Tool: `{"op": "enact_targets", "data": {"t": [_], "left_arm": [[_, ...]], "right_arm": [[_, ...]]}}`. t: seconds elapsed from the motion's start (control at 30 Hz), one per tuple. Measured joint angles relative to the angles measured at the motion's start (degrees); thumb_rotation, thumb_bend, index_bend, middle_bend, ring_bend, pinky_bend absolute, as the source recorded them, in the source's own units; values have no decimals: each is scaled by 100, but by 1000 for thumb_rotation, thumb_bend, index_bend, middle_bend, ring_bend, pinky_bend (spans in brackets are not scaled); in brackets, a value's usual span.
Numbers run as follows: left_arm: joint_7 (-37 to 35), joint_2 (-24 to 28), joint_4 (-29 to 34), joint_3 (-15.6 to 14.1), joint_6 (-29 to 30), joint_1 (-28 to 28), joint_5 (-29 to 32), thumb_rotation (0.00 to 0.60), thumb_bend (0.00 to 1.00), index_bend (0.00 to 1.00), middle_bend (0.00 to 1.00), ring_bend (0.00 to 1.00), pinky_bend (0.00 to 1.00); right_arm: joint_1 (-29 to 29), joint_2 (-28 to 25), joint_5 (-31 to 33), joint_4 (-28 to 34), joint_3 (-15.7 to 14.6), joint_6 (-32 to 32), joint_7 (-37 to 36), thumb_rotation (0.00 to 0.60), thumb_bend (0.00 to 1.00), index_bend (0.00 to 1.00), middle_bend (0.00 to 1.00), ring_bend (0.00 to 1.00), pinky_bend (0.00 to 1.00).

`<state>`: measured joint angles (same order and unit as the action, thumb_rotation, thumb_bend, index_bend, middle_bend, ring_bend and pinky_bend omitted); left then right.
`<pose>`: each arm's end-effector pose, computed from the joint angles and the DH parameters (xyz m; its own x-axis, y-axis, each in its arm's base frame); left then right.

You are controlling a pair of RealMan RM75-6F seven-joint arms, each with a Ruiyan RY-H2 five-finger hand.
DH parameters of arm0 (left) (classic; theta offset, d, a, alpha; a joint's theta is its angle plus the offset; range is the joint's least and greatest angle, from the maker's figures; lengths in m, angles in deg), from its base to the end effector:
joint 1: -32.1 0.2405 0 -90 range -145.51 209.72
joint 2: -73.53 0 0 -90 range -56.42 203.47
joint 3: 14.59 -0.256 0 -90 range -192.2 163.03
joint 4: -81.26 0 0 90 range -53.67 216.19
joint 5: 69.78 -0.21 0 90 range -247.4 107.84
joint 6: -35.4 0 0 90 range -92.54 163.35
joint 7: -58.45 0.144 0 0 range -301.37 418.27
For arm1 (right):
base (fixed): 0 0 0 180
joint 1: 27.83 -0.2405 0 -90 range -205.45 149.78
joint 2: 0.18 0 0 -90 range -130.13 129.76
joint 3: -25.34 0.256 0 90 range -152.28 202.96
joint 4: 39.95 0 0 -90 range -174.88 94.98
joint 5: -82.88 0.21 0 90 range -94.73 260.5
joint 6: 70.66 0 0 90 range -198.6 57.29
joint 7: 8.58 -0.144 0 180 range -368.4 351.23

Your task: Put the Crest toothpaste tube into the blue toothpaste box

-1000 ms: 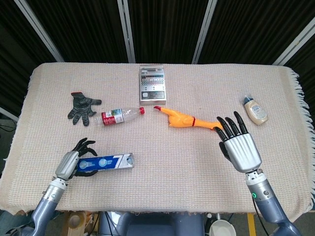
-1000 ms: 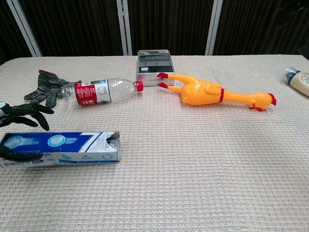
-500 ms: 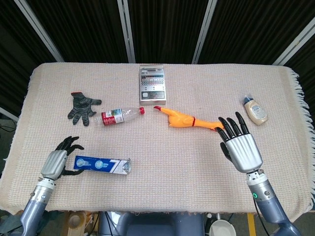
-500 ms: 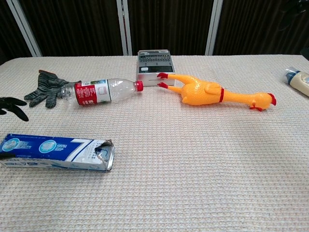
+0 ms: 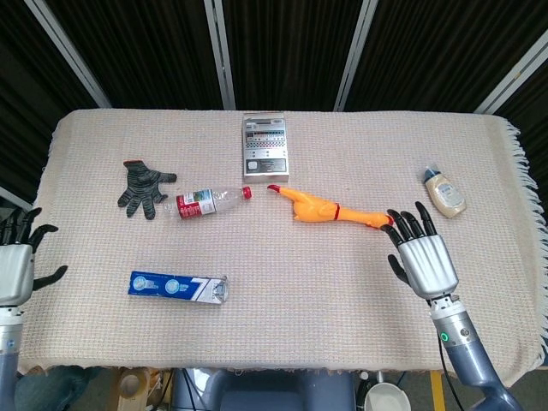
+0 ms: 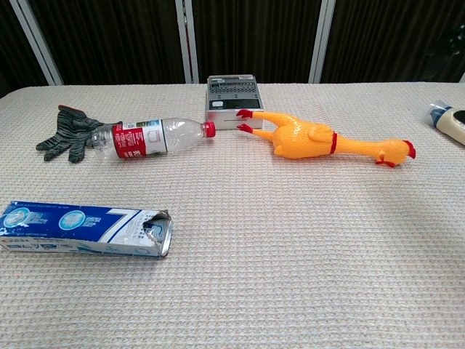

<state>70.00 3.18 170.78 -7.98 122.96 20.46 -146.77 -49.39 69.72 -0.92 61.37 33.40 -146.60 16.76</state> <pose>-0.2999 0.2293 0.1514 0.4963 -0.1302 0.8583 0.8681 0.0609 -0.4927 -0.2022 -0.2644 0.1092 0.5505 0.0774 0.8312 -0.7874 -0.2828 0.5478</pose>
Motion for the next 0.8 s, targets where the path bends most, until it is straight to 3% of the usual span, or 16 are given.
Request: {"op": "enact_targets", "data": {"t": [0.4, 0.8], "left_arm": [[114, 167, 13, 15, 131, 181, -94, 600, 50, 351, 188, 42, 123], [802, 380, 664, -37, 50, 152, -239, 600, 50, 361, 203, 63, 131]], "right_arm": [[27, 53, 550, -820, 66, 262, -683, 600, 364, 313, 176, 180, 0], [190, -78, 376, -1115, 25, 64, -1253, 600, 365, 313, 176, 180, 0]]}}
